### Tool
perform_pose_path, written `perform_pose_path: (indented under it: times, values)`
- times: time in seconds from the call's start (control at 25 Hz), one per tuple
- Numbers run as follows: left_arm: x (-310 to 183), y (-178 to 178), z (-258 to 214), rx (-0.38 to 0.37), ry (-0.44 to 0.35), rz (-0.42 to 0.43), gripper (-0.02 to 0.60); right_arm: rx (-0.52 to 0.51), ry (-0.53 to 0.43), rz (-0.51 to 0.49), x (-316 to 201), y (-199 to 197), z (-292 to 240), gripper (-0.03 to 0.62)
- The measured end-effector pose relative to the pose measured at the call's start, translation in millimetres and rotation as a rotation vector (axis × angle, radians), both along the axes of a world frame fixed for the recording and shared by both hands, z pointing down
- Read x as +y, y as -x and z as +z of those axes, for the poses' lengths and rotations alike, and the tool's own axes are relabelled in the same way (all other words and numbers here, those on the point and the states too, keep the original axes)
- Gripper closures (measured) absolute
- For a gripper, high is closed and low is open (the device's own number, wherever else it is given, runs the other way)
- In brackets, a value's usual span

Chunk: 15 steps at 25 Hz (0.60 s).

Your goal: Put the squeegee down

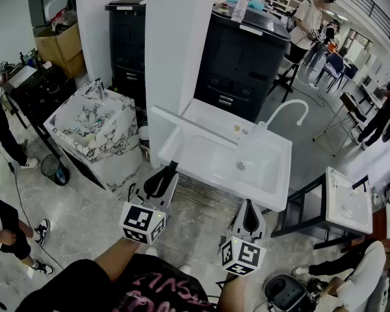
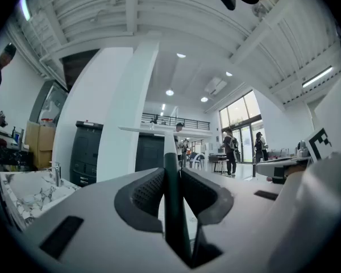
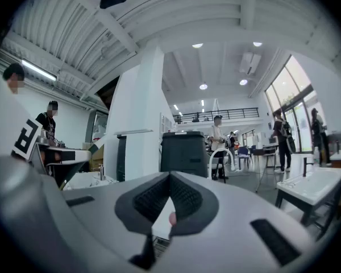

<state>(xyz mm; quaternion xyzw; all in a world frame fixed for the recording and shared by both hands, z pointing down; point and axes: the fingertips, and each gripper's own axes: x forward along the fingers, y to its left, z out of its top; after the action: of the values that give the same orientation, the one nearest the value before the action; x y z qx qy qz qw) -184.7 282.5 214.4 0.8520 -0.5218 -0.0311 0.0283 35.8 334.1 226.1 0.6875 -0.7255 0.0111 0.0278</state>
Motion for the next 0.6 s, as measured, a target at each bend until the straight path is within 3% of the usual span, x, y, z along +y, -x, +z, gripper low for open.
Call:
perform_pose_path:
  times: [0.6]
  values:
    - [-17, 13, 8, 0.006, 0.016, 0.018, 0.486, -0.027, -0.016, 0.017, -11, 16, -1, 0.574]
